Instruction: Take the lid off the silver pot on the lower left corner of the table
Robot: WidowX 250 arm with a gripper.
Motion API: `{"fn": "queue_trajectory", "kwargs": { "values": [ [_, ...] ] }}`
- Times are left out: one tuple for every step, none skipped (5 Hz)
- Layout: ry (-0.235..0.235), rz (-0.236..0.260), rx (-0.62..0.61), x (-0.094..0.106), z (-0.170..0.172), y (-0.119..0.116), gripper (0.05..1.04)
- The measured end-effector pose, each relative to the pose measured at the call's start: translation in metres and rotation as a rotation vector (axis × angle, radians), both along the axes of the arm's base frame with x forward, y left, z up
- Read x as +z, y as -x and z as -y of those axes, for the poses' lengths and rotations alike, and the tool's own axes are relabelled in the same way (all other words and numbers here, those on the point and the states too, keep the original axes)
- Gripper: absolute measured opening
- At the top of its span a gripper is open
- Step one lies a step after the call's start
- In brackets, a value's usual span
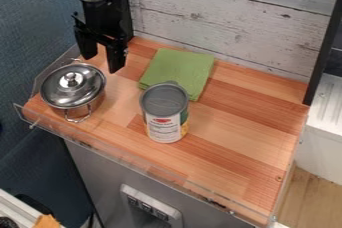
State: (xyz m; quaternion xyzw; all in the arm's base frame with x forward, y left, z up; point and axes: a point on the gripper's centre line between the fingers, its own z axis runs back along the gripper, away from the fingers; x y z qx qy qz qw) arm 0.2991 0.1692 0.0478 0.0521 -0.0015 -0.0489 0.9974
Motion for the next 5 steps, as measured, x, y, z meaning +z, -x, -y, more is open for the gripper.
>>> {"fn": "queue_trajectory", "kwargs": {
  "values": [
    [-0.035,-0.011,0.006,-0.002,-0.012,0.009,1.0],
    [-0.063,-0.022,-0.004,-0.004,-0.017,0.018,1.0],
    [-0.078,-0.045,-0.008,-0.007,-0.022,0.028,1.0],
    [-0.091,-0.033,0.011,0.0,-0.027,0.033,1.0],
    [-0.1,-0.04,0.02,-0.002,-0.03,0.034,0.952]
  ]
}}
